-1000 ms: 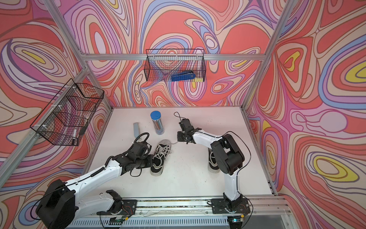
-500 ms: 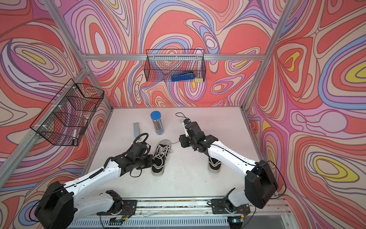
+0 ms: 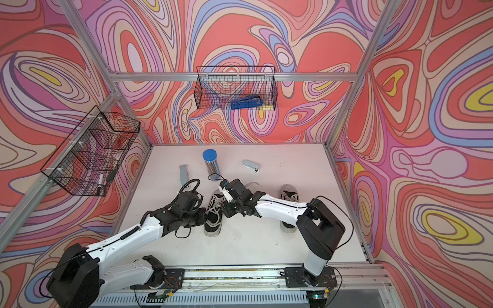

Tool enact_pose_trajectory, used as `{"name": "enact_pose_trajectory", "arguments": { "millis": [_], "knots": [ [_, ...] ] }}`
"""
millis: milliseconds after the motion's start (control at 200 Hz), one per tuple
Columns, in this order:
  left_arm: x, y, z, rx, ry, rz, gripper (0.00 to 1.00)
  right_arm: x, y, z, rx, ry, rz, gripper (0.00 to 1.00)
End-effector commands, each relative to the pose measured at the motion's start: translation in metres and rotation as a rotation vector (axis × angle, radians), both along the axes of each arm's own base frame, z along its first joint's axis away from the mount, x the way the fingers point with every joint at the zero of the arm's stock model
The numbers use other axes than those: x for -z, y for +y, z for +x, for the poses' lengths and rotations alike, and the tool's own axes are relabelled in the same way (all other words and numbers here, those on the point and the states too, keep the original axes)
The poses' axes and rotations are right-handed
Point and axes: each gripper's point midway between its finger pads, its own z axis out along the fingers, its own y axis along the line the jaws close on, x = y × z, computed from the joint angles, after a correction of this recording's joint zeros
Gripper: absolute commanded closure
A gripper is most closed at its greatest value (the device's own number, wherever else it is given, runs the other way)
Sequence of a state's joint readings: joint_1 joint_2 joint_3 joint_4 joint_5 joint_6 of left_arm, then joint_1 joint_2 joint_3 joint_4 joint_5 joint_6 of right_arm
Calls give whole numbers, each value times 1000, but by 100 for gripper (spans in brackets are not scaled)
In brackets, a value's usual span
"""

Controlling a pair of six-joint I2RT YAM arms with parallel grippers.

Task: Remove the insole from the shoe
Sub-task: Untie the shoelace on the shoe.

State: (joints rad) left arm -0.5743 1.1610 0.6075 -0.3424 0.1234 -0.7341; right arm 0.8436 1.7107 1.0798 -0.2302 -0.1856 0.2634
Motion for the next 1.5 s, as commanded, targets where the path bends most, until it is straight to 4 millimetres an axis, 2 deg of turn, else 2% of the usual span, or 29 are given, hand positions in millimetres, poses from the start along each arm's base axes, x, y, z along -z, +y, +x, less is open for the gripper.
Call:
{"name": "enact_pose_trajectory", "arguments": {
  "millis": [0, 100, 265, 295, 436, 451, 496, 661, 891, 1047, 1187, 1302, 1377, 1442, 1492],
  "knots": [
    [-7, -4, 9, -1, -37, -15, 100, -4, 13, 3, -32, -13, 36, 57],
    [-6, -3, 9, -3, -35, -15, 100, -1, 17, 6, -31, -14, 37, 61],
    [-6, -3, 8, -7, -35, -18, 100, -5, 20, 10, -35, -30, 42, 73],
    [-6, -3, 8, -6, -34, -17, 100, 6, 20, 10, -37, -16, 25, 76],
    [-6, -2, 8, -10, -34, -9, 100, 3, 16, 12, -29, -35, 8, 95],
    [-5, -1, 7, -11, -31, -6, 100, -9, 15, 12, -25, -54, 24, 97],
    [-5, 0, 7, -18, -27, 1, 100, -23, 12, 14, -12, -81, 33, 100],
    [2, 6, 6, -49, 10, 39, 100, -86, -11, 19, 69, -210, 53, 100],
    [6, 6, 6, -52, 21, 38, 100, -174, -56, 32, 246, -422, 68, 100],
    [8, 6, 5, -50, 31, 41, 100, -221, -71, 39, 320, -531, 104, 100],
    [9, 7, 4, -49, 34, 46, 100, -250, -80, 44, 375, -605, 132, 100],
    [9, 6, 5, -44, 37, 47, 100, -254, -84, 54, 410, -628, 111, 100],
    [8, 5, 6, -37, 35, 46, 100, -246, -84, 65, 427, -612, 102, 100],
    [6, 2, 6, -29, 31, 33, 100, -225, -81, 78, 438, -563, 87, 100],
    [5, -1, 7, -23, 25, 22, 100, -198, -76, 89, 449, -503, 66, 100]
  ]
}}
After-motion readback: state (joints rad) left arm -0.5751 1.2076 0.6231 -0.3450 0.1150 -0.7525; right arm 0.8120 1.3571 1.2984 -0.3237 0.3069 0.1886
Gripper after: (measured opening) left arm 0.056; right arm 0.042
